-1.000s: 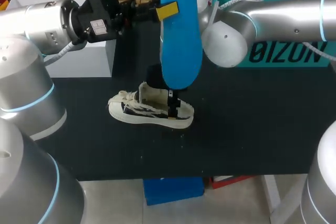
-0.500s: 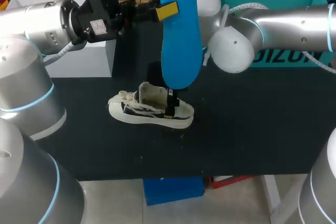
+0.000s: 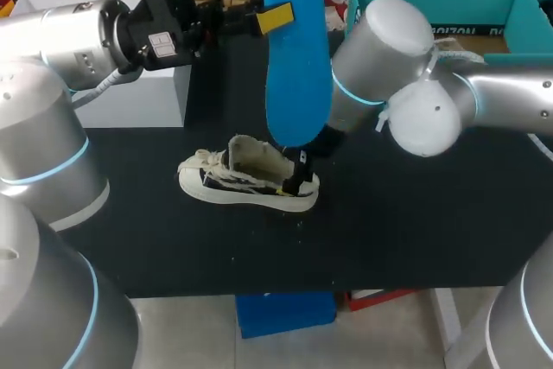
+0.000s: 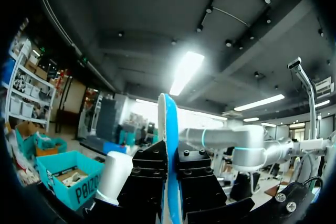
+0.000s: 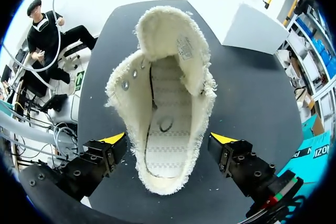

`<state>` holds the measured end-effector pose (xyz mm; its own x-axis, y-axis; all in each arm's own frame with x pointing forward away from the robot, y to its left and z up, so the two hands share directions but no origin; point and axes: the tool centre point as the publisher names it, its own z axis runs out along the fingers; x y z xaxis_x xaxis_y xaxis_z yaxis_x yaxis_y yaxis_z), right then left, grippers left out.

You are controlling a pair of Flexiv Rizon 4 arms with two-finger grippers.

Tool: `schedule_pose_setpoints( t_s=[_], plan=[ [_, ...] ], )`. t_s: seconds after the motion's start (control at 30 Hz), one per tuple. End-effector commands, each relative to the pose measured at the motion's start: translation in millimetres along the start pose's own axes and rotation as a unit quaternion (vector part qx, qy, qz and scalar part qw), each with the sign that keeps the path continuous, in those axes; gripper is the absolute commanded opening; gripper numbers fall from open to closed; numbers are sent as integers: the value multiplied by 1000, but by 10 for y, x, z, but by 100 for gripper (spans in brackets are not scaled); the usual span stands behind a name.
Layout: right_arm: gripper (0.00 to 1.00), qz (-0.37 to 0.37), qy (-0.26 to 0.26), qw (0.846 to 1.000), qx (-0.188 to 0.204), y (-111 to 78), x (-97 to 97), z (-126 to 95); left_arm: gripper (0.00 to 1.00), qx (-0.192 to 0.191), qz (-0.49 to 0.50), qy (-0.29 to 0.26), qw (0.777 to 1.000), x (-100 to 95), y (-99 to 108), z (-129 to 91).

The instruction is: Take the shoe out of the shoebox, open the shoe tongue, remove and reinsert the insole, then place the shoe into the shoebox

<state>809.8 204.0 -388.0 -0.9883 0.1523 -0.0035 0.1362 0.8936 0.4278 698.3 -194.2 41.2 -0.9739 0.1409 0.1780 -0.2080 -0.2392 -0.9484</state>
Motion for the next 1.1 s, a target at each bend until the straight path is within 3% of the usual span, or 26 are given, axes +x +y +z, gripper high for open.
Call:
schedule_pose_setpoints(
  t_s=[0.03, 0.83, 1.1],
  plan=[
    [100, 5, -8, 995, -96, -77, 40, 16, 0, 0, 1, -2, 1000, 6, 12, 7],
    [100, 33, -27, 968, -246, -234, 83, 178, 0, 0, 1, -2, 1000, 6, 12, 7],
    [100, 33, -27, 960, -276, -275, 80, 228, 0, 0, 1, -2, 1000, 6, 12, 7]
  ],
)
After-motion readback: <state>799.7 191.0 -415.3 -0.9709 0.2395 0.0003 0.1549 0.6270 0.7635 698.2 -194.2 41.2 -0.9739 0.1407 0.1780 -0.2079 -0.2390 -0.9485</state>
